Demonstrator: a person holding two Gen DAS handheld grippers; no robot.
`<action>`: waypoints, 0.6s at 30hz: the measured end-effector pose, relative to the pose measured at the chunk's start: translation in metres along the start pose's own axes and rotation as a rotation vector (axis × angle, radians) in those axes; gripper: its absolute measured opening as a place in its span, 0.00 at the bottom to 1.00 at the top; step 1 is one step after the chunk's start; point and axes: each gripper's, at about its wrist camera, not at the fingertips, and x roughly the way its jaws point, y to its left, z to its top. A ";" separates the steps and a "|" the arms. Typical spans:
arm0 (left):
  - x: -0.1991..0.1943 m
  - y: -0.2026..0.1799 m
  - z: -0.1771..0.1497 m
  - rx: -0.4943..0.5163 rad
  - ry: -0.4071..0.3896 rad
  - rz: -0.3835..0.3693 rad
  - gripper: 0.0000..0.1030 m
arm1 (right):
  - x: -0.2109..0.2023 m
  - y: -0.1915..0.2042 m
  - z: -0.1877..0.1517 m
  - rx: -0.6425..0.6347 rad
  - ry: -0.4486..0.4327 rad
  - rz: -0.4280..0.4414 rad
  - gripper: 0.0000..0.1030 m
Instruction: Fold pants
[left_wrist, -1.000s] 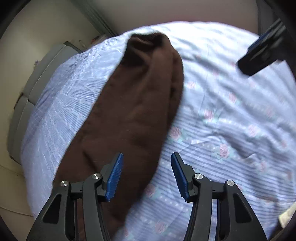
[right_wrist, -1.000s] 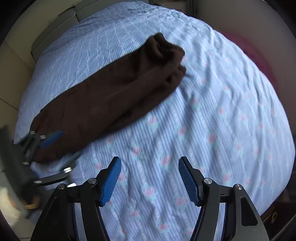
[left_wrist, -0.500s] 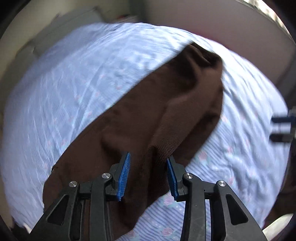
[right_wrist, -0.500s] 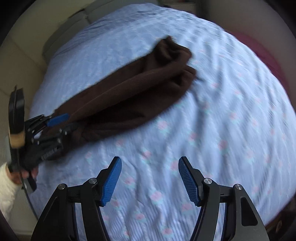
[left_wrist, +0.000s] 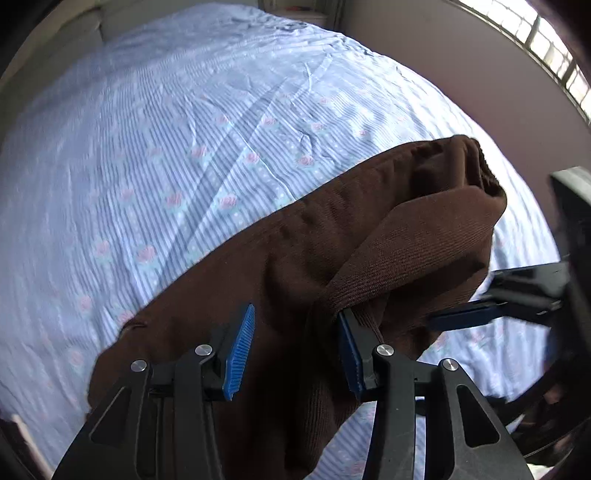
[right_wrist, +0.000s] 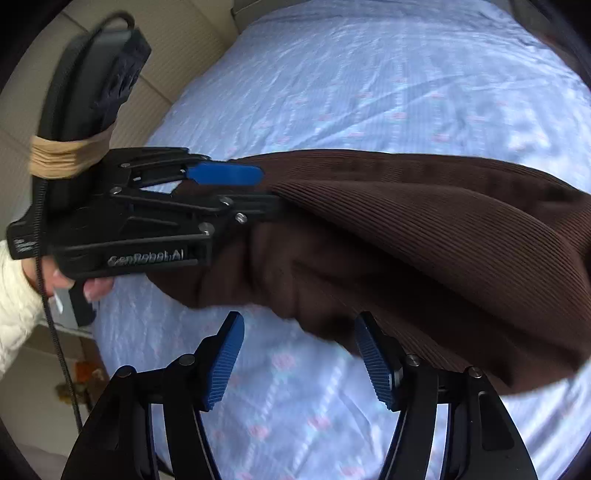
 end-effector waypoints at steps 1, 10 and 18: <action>0.000 0.000 0.000 0.001 0.004 -0.004 0.47 | 0.009 0.002 0.006 -0.009 0.007 0.002 0.62; -0.019 0.018 -0.038 -0.183 0.046 -0.138 0.66 | 0.033 -0.012 -0.020 0.162 0.081 0.099 0.39; -0.076 0.123 -0.139 -0.568 -0.049 0.133 0.77 | 0.022 -0.002 -0.055 0.316 0.047 -0.008 0.28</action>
